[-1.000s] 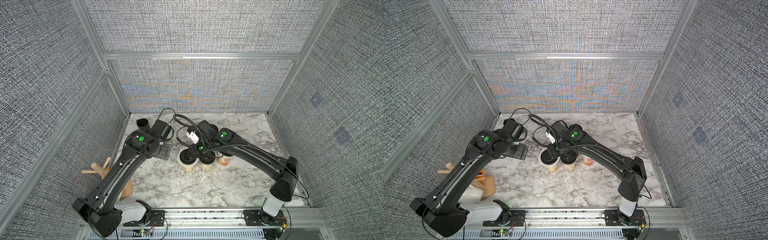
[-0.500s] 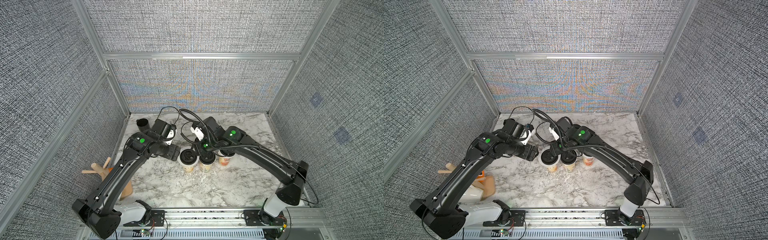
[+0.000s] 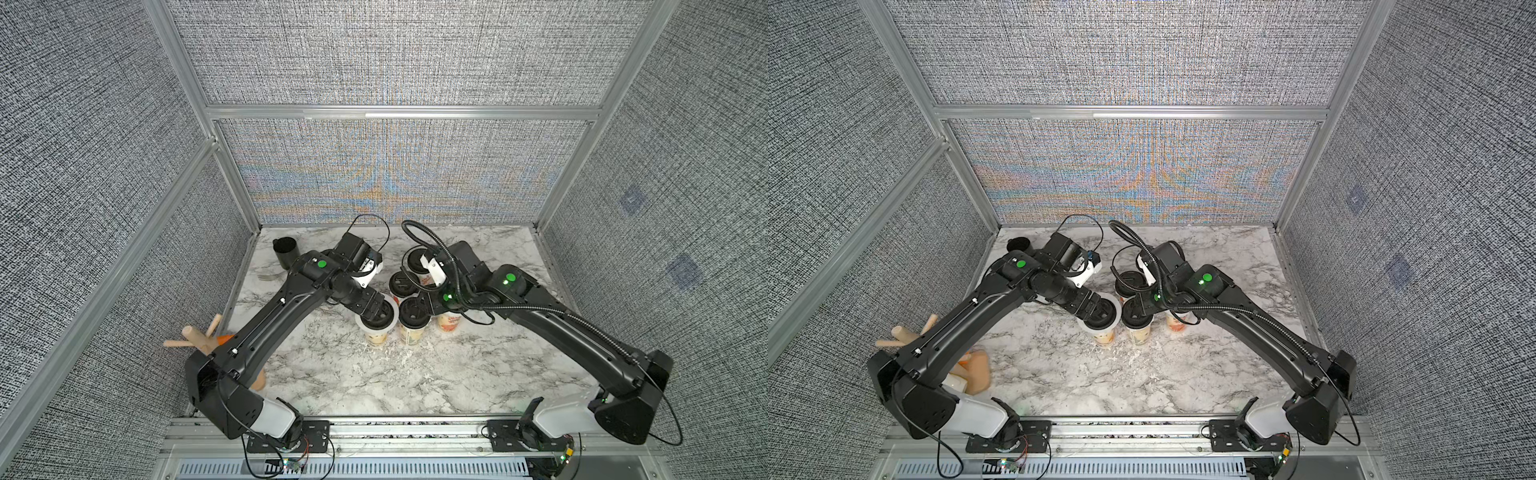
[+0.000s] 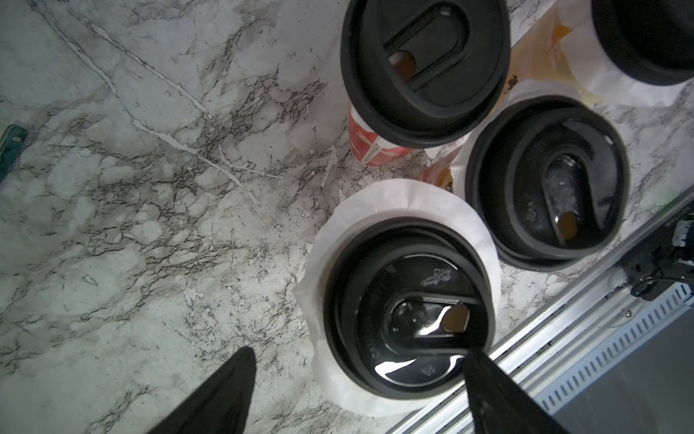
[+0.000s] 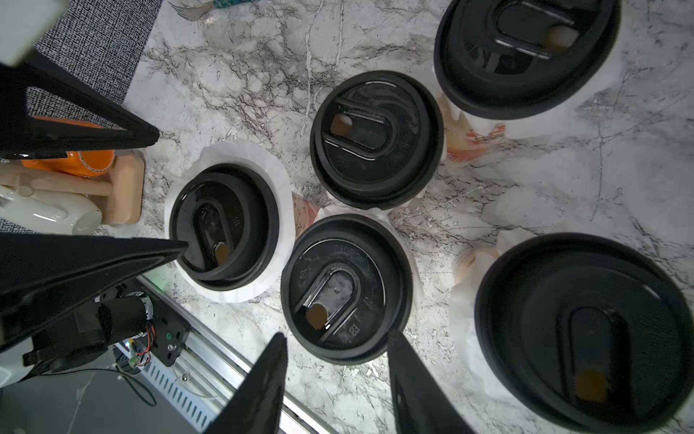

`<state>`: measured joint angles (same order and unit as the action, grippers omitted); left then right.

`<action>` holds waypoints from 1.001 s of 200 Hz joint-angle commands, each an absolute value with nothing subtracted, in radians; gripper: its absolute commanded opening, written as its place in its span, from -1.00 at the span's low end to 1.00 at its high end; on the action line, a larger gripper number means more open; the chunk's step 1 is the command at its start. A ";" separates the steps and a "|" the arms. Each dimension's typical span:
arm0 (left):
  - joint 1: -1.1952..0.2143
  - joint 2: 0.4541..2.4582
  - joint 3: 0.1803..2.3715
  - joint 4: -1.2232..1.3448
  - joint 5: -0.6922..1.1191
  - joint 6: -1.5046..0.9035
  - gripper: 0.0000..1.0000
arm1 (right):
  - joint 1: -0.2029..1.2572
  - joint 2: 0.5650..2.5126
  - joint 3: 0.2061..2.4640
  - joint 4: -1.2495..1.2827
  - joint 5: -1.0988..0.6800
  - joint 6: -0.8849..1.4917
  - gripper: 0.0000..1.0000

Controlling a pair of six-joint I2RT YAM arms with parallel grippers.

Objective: Put the leak-proof paper on the milk tea cups
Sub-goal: Secure the cup lid on the cup.

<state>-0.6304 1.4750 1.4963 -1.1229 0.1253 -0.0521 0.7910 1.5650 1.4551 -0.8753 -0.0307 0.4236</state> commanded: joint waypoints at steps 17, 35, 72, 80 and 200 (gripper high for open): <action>-0.638 1.495 1.505 -1.126 0.062 -0.038 0.76 | 0.789 1.551 1.429 -0.823 -0.031 0.437 -0.06; -0.640 1.502 1.505 -1.137 0.034 -0.038 0.76 | 0.789 1.549 1.424 -0.821 -0.032 0.437 -0.06; -0.641 1.510 1.501 -1.149 0.006 -0.038 0.76 | 0.788 1.548 1.424 -0.821 -0.032 0.437 -0.06; -0.641 1.511 1.500 -1.149 -0.001 -0.038 0.76 | 0.787 1.548 1.424 -0.821 -0.032 0.437 -0.06; -0.644 1.556 1.533 -1.221 -0.062 -0.038 0.73 | 0.788 1.556 1.435 -0.826 -0.032 0.432 -0.06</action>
<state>-0.6437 1.5501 1.5318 -1.1740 -0.0269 -0.0494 0.7864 1.5524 1.4273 -0.8482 -0.0319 0.4305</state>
